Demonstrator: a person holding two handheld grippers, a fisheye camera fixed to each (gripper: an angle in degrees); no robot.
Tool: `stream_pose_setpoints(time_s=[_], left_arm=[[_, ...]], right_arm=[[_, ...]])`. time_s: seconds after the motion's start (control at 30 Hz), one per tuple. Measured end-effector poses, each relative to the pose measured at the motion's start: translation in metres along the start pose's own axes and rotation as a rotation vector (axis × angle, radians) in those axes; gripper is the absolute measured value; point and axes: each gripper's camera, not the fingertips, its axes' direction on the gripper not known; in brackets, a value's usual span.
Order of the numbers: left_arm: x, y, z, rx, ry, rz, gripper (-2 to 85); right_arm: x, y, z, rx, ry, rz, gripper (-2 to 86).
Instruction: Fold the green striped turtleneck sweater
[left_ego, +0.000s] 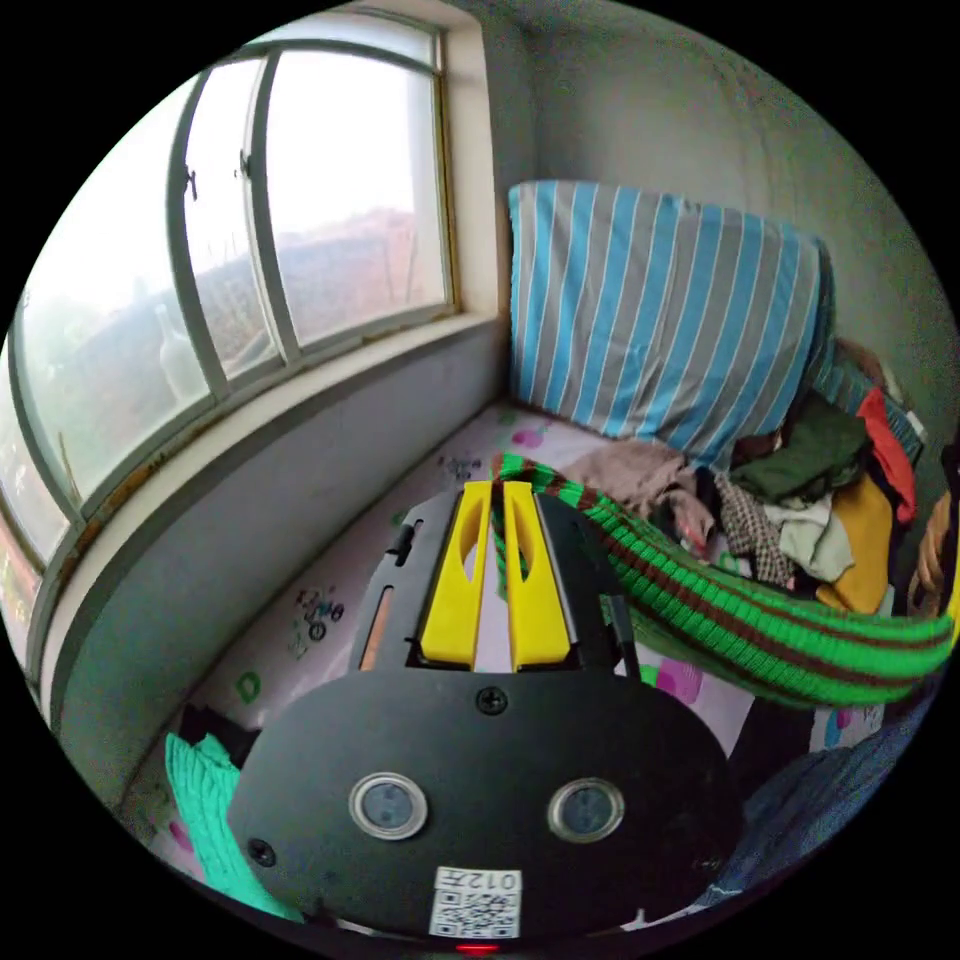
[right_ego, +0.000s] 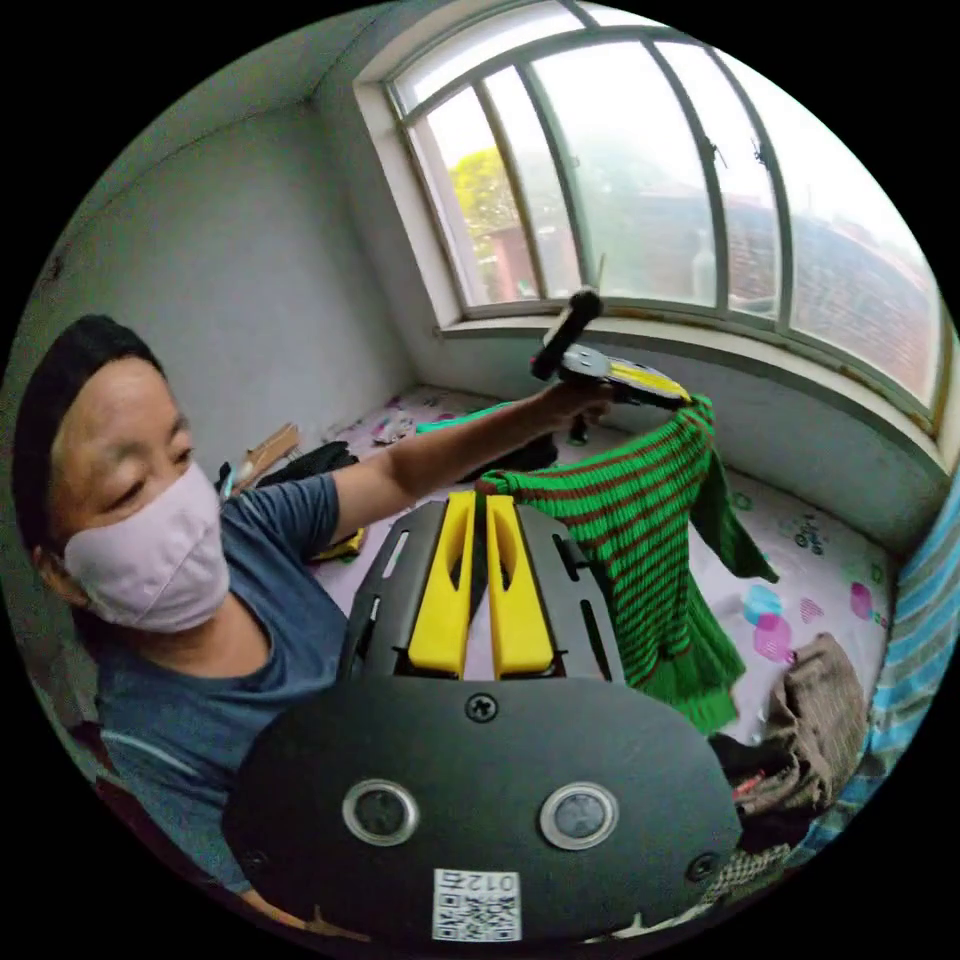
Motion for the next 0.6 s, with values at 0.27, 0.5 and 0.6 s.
stream_pose_setpoints(time_s=[0.27,0.5,0.6], left_arm=[[-0.116,0.122,0.037,-0.258,-0.128,-0.406,1.4],[-0.083,0.215,0.099,-0.447,-0.036,-0.307,4.0],[-0.056,0.232,0.14,-0.562,-0.029,-0.209,5.3]], right_arm=[[0.14,-0.053,0.24,-0.196,-0.213,0.244,4.2],[0.278,0.004,0.27,-0.295,0.14,0.505,4.6],[0.324,0.04,0.283,-0.348,0.084,0.686,5.7]])
